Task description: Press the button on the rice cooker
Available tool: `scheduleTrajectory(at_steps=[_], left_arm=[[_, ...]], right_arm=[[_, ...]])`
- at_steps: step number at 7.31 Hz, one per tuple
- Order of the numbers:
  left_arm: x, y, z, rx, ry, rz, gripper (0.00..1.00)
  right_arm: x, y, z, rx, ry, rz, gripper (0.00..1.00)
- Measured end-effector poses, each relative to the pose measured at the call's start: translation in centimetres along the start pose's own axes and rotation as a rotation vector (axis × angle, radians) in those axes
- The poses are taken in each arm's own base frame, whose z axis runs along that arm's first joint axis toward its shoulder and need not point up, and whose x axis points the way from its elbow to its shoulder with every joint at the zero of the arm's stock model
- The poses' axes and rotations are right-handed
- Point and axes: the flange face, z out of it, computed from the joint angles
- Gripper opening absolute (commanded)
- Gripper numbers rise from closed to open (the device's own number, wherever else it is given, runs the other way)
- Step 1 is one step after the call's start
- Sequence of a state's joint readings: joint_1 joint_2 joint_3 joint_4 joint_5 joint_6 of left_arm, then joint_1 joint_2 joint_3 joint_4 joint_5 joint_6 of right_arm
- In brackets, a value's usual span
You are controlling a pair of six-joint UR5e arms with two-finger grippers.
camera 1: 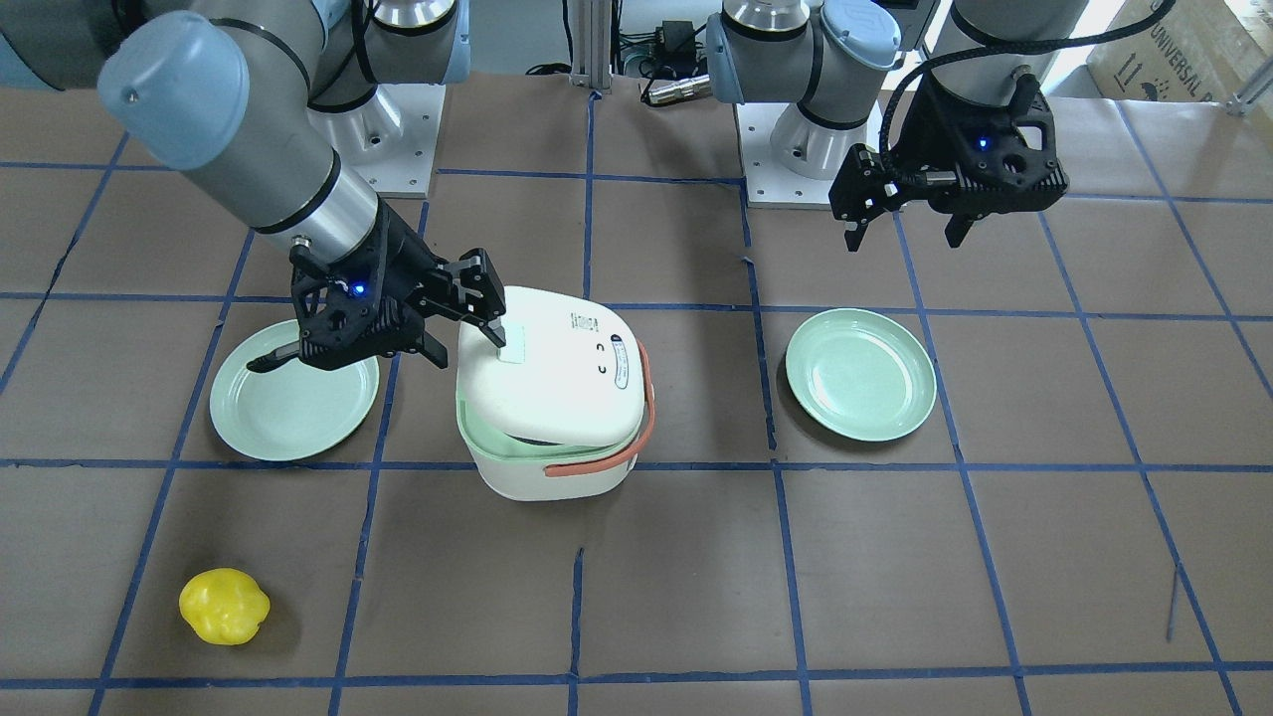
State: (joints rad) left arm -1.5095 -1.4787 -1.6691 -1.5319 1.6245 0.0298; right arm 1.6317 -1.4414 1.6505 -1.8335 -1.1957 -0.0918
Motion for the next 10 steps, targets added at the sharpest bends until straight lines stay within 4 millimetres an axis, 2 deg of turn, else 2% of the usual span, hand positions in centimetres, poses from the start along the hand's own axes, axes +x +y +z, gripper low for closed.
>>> scheduleTrajectory(at_steps=[3, 5, 8, 10], left_arm=[[0.0, 0.0, 0.0, 0.0, 0.0, -0.001, 1.0], [0.0, 0.0, 0.0, 0.0, 0.0, 0.0, 1.0], [0.0, 0.0, 0.0, 0.001, 0.0, -0.001, 1.0], [0.0, 0.0, 0.0, 0.0, 0.0, 0.0, 1.0]], right_arm=[[-0.6, 0.8, -6.1, 0.062, 0.179, 0.014, 0.98], [-0.4, 1.6, -9.0, 0.091, 0.28, 0.099, 0.98], [0.0, 2.6, -10.4, 0.098, 0.305, 0.219, 0.94], [1.0, 3.7, -9.9, 0.008, 0.307, 0.156, 0.95]])
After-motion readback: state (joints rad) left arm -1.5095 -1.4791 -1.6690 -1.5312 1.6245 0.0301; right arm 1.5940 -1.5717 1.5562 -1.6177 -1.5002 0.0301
